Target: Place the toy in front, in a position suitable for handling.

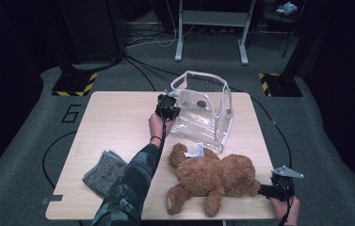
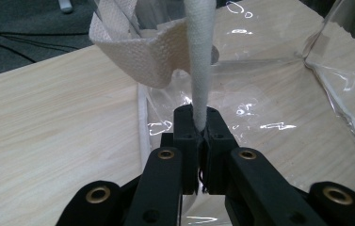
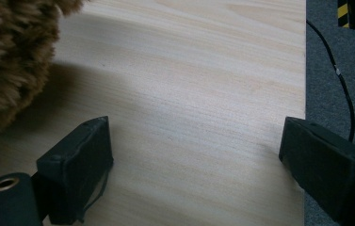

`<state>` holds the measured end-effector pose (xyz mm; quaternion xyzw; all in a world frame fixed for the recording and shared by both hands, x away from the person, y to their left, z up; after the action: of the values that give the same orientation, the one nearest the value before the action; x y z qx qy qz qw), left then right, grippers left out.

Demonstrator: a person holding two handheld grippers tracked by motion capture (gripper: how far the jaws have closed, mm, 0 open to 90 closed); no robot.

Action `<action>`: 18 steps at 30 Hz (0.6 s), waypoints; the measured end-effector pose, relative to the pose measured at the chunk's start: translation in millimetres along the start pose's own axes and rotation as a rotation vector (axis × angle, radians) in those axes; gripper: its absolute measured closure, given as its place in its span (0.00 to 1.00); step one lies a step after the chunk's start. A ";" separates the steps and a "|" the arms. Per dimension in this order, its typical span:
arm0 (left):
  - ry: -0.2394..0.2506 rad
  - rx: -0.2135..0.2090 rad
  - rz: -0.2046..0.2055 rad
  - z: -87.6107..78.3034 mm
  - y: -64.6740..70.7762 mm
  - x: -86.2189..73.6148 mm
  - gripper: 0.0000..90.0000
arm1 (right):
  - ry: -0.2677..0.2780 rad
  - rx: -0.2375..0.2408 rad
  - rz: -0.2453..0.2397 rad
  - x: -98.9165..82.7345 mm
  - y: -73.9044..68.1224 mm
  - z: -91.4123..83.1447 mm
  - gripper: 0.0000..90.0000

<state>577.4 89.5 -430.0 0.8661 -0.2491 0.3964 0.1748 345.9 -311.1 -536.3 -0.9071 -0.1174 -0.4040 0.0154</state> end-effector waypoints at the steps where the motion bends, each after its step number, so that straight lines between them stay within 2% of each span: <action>1: 0.001 0.005 -0.002 -0.7 -1.4 -0.5 0.96 | 0.002 -0.006 0.012 0.3 -0.8 0.3 0.11; 7: 0.002 0.033 -0.016 -6.5 -11.5 -3.5 0.96 | 0.005 -0.009 0.019 0.3 -1.3 0.6 0.11; 8: 0.007 0.038 -0.033 -7.2 -12.8 -4.3 0.96 | 0.004 -0.009 0.019 0.4 -1.3 0.5 0.11; 12: 0.011 0.054 -0.049 -11.4 -20.4 -6.7 0.96 | 0.001 -0.011 0.030 0.2 -2.2 0.1 0.11; 14: 0.012 0.060 -0.052 -13.8 -24.3 -8.3 0.96 | -0.004 -0.001 0.006 -0.2 -0.6 -0.3 0.11; 17: 0.015 0.072 -0.066 -18.2 -30.1 -11.9 0.96 | -0.008 -0.002 0.011 -0.2 -1.0 -0.6 0.11; 18: 0.017 0.076 -0.068 -19.9 -32.1 -12.9 0.96 | 0.000 -0.002 0.000 0.0 -0.1 0.0 0.11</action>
<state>576.5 129.3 -431.0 0.8768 -0.2026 0.4068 0.1573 345.8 -311.0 -536.3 -0.9071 -0.1171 -0.4041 0.0146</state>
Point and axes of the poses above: each handheld gripper's, and its own axes: z roughly forward along the jaws, x roughly out of its top, y roughly to its right, the point moved 1 cm from there along z, roughly forward along the jaws, and after that the axes turned 6 degrees about -x, right-handed, at the moved point
